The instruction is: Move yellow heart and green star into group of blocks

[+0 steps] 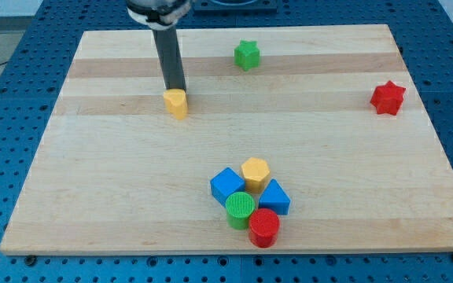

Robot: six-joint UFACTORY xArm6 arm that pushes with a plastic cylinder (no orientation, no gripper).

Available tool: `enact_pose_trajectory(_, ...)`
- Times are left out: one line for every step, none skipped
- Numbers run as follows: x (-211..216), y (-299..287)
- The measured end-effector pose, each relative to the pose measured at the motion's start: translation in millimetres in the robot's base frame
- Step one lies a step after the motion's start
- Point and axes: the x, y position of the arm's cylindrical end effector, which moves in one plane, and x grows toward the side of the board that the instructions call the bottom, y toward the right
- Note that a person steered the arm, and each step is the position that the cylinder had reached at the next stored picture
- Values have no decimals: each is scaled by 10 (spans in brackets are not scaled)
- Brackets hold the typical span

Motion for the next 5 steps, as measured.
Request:
enact_pose_trajectory(549,209)
enact_pose_trajectory(593,92)
enact_pose_trajectory(424,-595)
enact_pose_trajectory(658,-703)
enact_pose_trajectory(785,-149)
